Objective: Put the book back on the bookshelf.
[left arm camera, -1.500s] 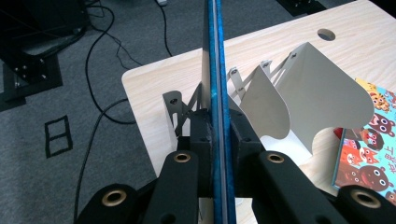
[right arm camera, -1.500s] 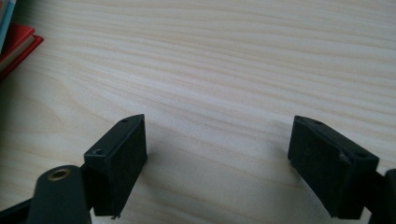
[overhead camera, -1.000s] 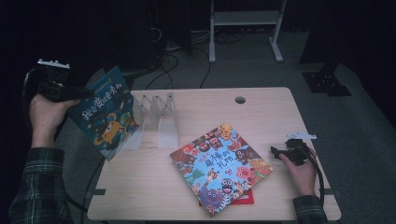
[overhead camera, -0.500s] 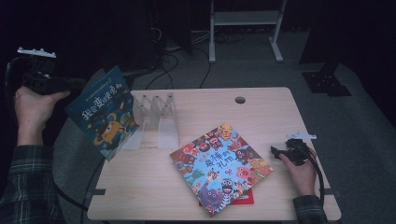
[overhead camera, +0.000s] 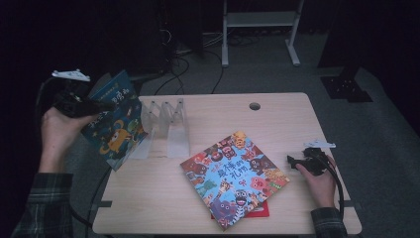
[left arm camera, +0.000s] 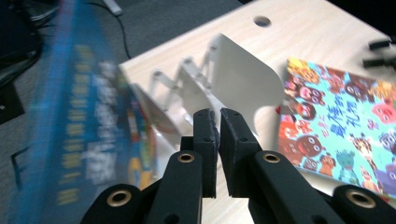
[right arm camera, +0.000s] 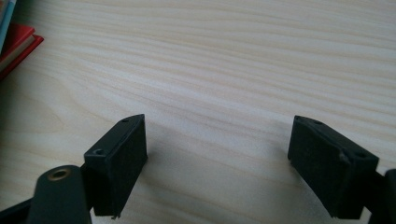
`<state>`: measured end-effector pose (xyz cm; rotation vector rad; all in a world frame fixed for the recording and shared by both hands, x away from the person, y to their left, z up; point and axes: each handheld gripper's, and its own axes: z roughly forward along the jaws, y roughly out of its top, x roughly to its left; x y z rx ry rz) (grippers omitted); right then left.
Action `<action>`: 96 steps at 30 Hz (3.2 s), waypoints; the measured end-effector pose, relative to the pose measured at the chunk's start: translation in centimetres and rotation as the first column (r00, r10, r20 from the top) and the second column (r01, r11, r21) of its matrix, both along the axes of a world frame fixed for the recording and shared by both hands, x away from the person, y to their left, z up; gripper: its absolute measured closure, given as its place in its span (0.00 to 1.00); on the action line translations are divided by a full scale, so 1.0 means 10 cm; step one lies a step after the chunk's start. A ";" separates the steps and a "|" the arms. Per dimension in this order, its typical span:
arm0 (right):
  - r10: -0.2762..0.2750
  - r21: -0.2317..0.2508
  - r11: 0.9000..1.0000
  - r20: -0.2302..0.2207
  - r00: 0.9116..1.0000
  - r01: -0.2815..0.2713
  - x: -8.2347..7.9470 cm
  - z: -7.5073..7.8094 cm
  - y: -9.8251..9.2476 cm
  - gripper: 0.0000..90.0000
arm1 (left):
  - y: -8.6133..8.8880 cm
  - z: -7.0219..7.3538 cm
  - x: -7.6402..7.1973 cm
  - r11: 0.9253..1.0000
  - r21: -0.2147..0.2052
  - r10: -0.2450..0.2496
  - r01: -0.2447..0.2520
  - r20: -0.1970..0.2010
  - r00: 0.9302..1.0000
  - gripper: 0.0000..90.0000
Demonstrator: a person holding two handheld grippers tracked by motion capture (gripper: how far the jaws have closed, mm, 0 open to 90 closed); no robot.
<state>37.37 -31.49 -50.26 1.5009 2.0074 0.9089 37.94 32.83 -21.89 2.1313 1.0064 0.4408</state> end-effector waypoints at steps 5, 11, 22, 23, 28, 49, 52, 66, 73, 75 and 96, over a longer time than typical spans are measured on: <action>0.000 0.000 1.000 0.000 1.000 0.000 0.00 0.00 0.00 0.21 | -0.27 -0.22 -0.04 0.998 -0.001 -0.067 0.067 -0.019 0.998 0.87; 0.000 0.000 1.000 0.000 1.000 0.000 0.00 0.00 0.00 0.21 | -0.53 -0.54 -0.10 0.991 0.049 -0.123 0.124 -0.023 0.992 0.77; 0.033 -0.002 0.999 0.005 0.999 -0.033 -0.06 0.00 0.01 0.24 | -0.77 -1.21 -0.22 0.981 0.069 -0.179 0.180 -0.012 0.984 0.51; 0.033 -0.004 0.999 0.005 0.999 -0.033 -0.07 0.00 0.01 0.24 | -0.80 -1.26 -0.23 0.981 0.069 -0.182 0.182 -0.011 0.983 0.49; 0.043 -0.001 0.999 0.003 0.999 -0.043 -0.11 0.00 0.03 0.23 | -0.93 -1.54 -0.30 0.969 0.086 -0.235 0.232 0.023 0.972 0.44; 0.129 0.057 0.990 0.010 0.992 -0.130 -0.57 0.19 0.01 0.38 | -1.32 -2.37 -0.17 0.943 -0.038 -0.332 0.330 -0.125 0.935 0.19; 0.150 0.060 0.987 0.019 0.988 -0.151 -0.68 0.21 0.02 0.39 | -1.35 -2.42 -0.15 0.940 -0.054 -0.340 0.336 -0.129 0.931 0.18; 0.237 0.079 0.968 0.022 0.971 -0.238 -0.84 0.23 0.14 0.39 | -1.37 -2.45 -0.18 0.938 -0.060 -0.346 0.341 -0.135 0.929 0.18; 0.222 0.080 0.971 0.025 0.975 -0.223 -0.73 0.22 0.12 0.41 | -1.40 -2.45 -0.26 0.932 -0.081 -0.361 0.353 -0.155 0.920 0.18; 0.219 0.080 0.972 0.028 0.975 -0.220 -0.69 0.21 0.12 0.41 | -1.41 -2.44 -0.29 0.931 -0.088 -0.365 0.355 -0.159 0.917 0.18; 0.182 0.069 0.980 0.034 0.983 -0.184 -0.13 0.18 0.29 0.44 | -1.50 -2.49 -0.58 0.921 -0.144 -0.385 0.362 -0.188 0.904 0.19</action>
